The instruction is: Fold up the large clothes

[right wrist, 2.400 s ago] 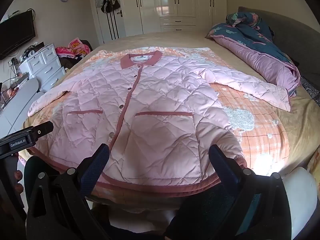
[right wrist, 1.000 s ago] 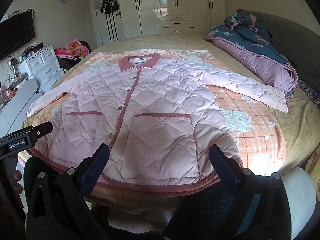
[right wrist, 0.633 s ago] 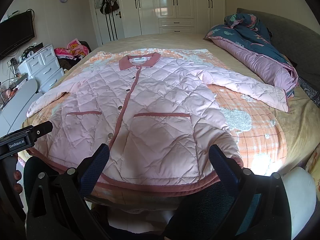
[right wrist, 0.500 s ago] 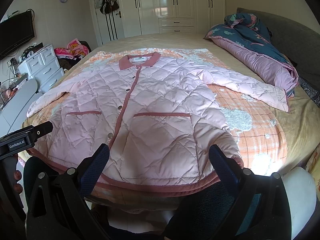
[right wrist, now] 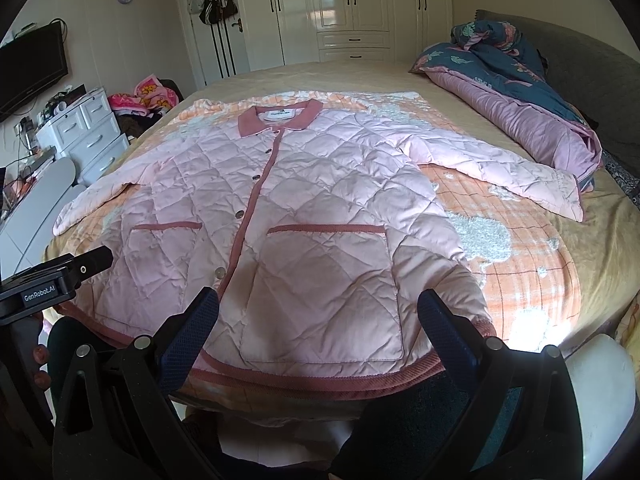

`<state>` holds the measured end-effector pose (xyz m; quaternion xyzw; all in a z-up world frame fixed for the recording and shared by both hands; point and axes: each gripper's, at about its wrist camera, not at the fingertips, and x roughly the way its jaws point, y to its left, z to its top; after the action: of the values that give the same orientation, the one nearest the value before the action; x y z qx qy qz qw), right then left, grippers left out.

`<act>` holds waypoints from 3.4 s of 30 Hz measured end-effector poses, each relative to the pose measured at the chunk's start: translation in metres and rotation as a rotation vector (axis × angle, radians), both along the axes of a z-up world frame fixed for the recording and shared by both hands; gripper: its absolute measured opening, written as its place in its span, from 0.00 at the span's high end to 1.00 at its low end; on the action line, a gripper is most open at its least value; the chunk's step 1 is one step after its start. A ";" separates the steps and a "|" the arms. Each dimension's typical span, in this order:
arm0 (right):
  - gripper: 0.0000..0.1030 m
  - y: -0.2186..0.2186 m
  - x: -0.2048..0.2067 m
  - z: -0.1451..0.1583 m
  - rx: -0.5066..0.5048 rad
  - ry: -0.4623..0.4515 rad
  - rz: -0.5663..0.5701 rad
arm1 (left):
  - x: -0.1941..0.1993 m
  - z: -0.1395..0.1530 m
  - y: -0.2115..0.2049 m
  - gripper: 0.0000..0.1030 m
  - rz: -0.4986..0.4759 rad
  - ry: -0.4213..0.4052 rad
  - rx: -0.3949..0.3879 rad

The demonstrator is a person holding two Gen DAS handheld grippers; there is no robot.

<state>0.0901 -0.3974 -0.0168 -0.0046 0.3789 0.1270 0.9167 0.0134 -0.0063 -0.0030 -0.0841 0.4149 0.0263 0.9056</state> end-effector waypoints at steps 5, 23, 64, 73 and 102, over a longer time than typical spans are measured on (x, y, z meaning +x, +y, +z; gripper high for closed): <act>0.04 0.003 0.014 0.009 0.003 -0.004 0.015 | 0.012 0.006 0.003 0.08 0.002 -0.011 -0.009; 0.04 0.027 0.092 0.064 0.037 -0.069 0.028 | 0.085 0.056 0.013 0.08 -0.002 -0.069 -0.037; 0.04 -0.044 0.319 0.068 0.205 -0.079 -0.285 | 0.284 0.072 -0.016 0.08 -0.040 -0.079 -0.097; 0.04 -0.104 0.334 0.039 0.230 -0.050 -0.431 | 0.312 0.050 -0.038 0.08 -0.052 -0.053 -0.084; 0.04 -0.305 0.319 -0.064 0.413 0.115 -1.008 | 0.347 -0.020 -0.137 0.08 -0.101 0.083 0.014</act>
<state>0.4094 -0.7023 -0.0813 0.3647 0.3509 -0.2563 0.8235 0.3601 -0.1433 -0.0232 -0.0555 0.4556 -0.0128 0.8884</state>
